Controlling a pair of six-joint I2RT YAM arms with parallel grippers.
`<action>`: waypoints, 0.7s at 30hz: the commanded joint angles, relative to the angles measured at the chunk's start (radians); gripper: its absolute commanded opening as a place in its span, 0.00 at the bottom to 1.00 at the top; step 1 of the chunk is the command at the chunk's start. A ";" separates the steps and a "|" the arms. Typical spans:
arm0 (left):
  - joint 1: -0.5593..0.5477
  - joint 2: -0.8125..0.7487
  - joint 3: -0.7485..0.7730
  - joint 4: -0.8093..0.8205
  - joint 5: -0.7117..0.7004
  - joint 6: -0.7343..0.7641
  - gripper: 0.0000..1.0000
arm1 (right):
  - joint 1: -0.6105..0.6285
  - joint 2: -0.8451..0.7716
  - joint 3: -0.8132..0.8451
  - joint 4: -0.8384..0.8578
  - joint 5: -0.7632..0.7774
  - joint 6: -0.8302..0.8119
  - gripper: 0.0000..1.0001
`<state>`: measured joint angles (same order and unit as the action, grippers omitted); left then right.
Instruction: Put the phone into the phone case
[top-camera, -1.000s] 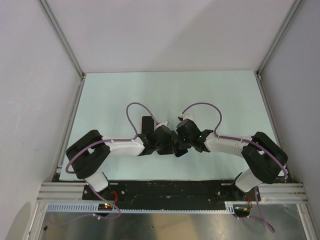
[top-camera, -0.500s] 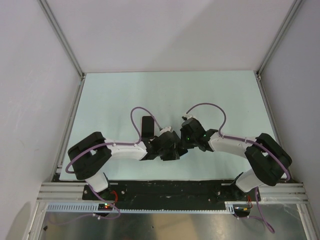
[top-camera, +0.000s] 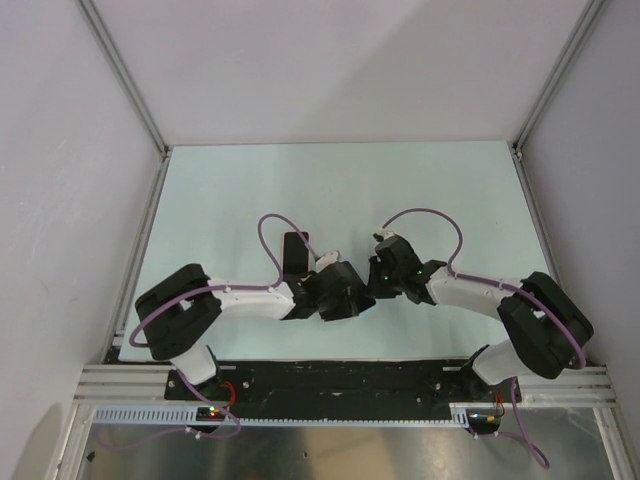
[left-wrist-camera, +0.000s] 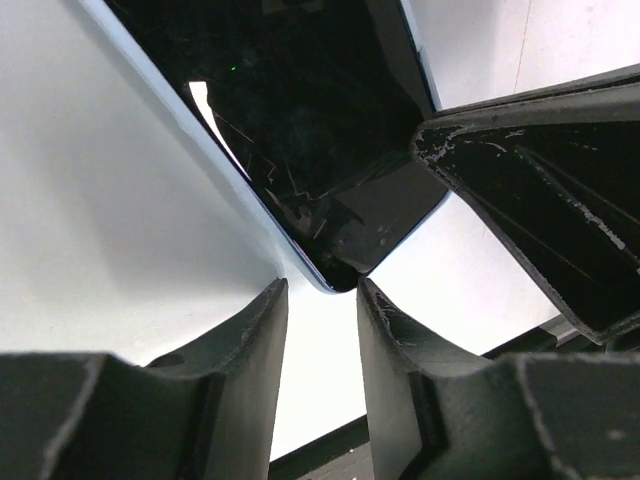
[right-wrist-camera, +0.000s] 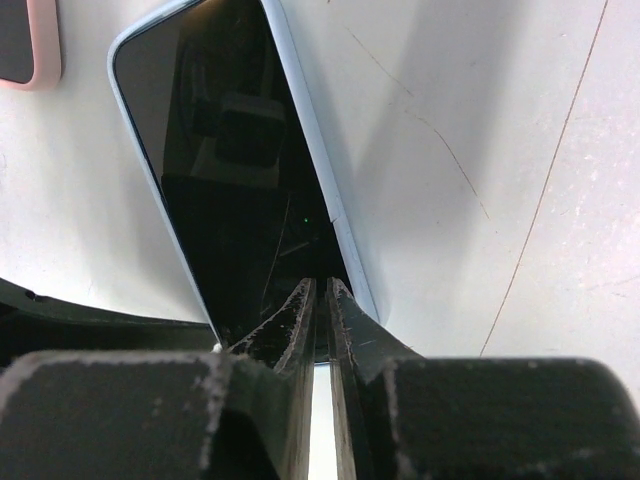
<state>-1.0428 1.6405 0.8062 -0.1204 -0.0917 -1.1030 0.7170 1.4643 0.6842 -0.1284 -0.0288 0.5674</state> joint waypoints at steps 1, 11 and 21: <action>0.009 -0.014 -0.023 -0.144 -0.071 0.014 0.41 | -0.009 0.001 -0.045 -0.055 -0.022 -0.029 0.13; 0.010 0.029 0.022 -0.165 -0.073 0.013 0.41 | -0.022 -0.020 -0.067 -0.044 -0.031 -0.030 0.13; 0.006 0.080 0.039 -0.190 -0.087 0.024 0.37 | -0.028 -0.029 -0.078 -0.042 -0.034 -0.031 0.12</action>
<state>-1.0397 1.6554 0.8513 -0.2008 -0.1017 -1.0996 0.6914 1.4322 0.6388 -0.0971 -0.0700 0.5636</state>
